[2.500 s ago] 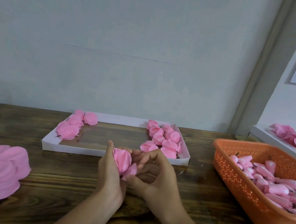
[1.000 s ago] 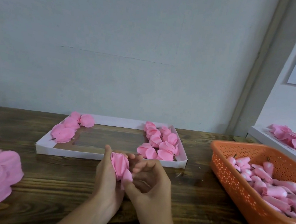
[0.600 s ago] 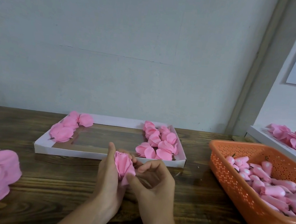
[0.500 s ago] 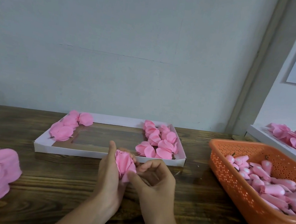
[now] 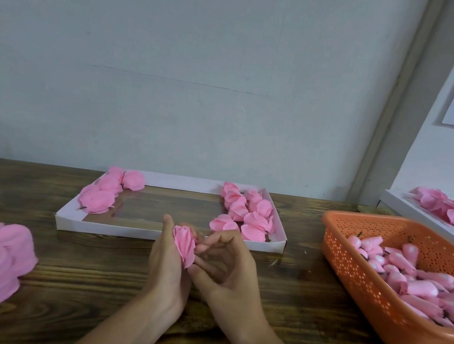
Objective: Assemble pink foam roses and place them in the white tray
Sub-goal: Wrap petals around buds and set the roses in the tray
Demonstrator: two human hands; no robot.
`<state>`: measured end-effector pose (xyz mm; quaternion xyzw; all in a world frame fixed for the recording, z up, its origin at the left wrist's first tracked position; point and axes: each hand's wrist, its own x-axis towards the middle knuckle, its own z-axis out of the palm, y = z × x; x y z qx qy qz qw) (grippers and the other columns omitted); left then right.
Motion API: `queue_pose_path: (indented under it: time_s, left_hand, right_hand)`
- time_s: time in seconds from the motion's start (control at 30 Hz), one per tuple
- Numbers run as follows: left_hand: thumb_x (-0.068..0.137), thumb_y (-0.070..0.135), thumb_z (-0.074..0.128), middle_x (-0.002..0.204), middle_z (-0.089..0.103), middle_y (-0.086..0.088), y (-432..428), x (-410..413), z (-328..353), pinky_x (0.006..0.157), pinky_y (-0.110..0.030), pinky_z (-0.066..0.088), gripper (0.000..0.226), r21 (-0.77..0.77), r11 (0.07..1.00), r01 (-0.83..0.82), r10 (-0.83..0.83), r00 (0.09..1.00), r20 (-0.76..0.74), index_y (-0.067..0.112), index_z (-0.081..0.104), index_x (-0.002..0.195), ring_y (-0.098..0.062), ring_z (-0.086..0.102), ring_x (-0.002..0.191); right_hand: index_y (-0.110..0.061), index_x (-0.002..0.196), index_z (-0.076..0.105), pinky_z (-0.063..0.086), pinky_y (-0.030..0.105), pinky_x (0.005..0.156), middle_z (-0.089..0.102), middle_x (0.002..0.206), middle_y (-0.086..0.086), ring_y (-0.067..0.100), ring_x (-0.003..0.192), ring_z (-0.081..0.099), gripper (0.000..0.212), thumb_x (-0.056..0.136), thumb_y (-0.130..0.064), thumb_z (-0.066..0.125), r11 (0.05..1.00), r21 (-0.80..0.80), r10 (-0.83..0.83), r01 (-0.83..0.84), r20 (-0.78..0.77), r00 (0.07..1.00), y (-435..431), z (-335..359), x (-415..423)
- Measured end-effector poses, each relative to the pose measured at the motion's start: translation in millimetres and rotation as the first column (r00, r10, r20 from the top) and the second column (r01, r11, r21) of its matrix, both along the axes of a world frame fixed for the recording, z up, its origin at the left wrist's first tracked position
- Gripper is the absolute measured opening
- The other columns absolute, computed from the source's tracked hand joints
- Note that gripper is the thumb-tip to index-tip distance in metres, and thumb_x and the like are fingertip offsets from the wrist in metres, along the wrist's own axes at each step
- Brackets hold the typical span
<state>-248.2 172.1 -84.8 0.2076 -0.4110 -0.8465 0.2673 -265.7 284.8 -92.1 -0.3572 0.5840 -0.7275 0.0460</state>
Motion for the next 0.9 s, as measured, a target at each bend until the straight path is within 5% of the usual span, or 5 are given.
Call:
queue_pose_path:
  time_s: [0.2, 0.47, 0.67, 0.9]
  left_hand:
    - [0.098, 0.064, 0.05, 0.079, 0.068, -0.012, 3.6, -3.0, -5.5, 0.072, -0.037, 0.055, 0.059, -0.055, 0.998, 0.013, -0.013, 1.0, -0.005, 0.007, 0.066, 0.098, -0.024, 0.07, 0.073]
    - [0.079, 0.068, 0.059, 0.079, 0.077, -0.009, 9.0, -0.9, -6.8, 0.054, -0.029, 0.058, 0.061, -0.101, 0.994, 0.033, -0.041, 0.996, -0.076, 0.01, 0.07, 0.095, -0.02, 0.076, 0.071]
    - [0.082, 0.072, 0.054, 0.093, 0.079, -0.015, 11.9, 5.6, -1.3, 0.057, -0.029, 0.059, 0.065, -0.2, 0.976, 0.089, -0.101, 0.994, -0.05, 0.014, 0.081, 0.089, -0.023, 0.078, 0.08]
    - [0.093, 0.073, 0.052, 0.128, 0.073, -0.013, 9.7, 15.2, 5.3, 0.102, -0.045, 0.053, 0.067, -0.345, 0.885, 0.312, -0.363, 0.927, -0.092, 0.018, 0.076, 0.121, -0.026, 0.067, 0.124]
  right_hand:
    - [-0.014, 0.095, 0.068, 0.062, 0.031, 0.085, 0.073, 0.1, 0.001, 0.021, 0.096, 0.076, 0.028, 0.081, 0.004, 0.083, 0.996, 0.047, -0.061, 0.071, -0.19, 0.98, 4.3, 2.2, -12.7]
    - [-0.029, 0.101, 0.066, 0.062, 0.04, 0.072, 0.071, 0.096, -0.002, 0.02, 0.083, 0.07, 0.038, 0.078, -0.005, 0.085, 0.975, 0.117, -0.124, 0.19, -0.42, 0.899, 5.8, 3.4, -22.7]
    - [-0.041, 0.122, 0.063, 0.06, 0.039, 0.069, 0.064, 0.102, -0.008, 0.021, 0.085, 0.066, 0.056, 0.078, -0.011, 0.081, 0.968, 0.177, -0.073, 0.176, -0.473, 0.878, 12.8, 11.0, -26.5]
    - [-0.022, 0.115, 0.073, 0.058, 0.043, 0.079, 0.058, 0.11, 0.001, 0.021, 0.094, 0.061, 0.042, 0.078, -0.008, 0.087, 0.963, 0.198, -0.07, 0.181, -0.465, 0.883, 19.4, 20.2, -35.3]
